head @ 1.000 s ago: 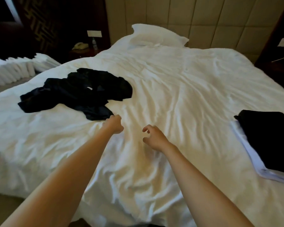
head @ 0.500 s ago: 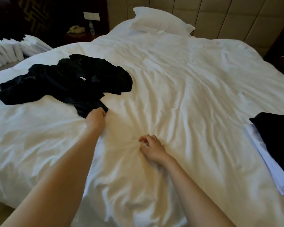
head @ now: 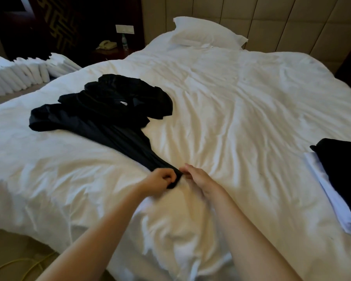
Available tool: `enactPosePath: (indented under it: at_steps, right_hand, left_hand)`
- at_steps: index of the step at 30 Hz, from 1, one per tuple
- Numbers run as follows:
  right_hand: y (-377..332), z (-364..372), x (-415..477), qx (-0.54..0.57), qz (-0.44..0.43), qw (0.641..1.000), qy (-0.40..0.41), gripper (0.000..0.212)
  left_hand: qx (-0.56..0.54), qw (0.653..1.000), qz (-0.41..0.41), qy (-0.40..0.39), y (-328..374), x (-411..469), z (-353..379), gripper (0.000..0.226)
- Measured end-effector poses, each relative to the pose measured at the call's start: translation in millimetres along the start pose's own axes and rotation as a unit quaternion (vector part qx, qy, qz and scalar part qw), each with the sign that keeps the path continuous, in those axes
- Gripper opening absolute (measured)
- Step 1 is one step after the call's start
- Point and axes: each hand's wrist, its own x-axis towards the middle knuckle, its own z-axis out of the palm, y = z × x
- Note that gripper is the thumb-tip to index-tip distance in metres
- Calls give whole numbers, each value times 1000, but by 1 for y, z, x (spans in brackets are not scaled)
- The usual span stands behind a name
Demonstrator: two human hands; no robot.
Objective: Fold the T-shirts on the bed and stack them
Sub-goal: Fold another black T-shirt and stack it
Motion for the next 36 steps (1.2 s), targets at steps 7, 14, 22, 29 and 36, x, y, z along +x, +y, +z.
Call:
enactPosePath:
  at_steps: [7, 14, 22, 29, 36]
  right_hand:
    - [-4, -10, -37, -58, 51, 993, -86, 9]
    - [-5, -24, -71, -96, 10, 990, 102, 33]
    - [7, -97, -123, -532, 176, 828, -29, 28]
    - [40, -126, -145, -171, 125, 977, 3, 10]
    - [53, -98, -152, 50, 15, 999, -13, 35]
  left_hand:
    - [-43, 961, 73, -263, 47, -45, 73, 40]
    - [-44, 948, 53, -312, 68, -54, 50, 21]
    - [-60, 998, 5, -11, 82, -38, 15, 27]
    - [29, 988, -53, -145, 105, -38, 75, 25]
    - [-102, 979, -149, -95, 113, -47, 101, 46]
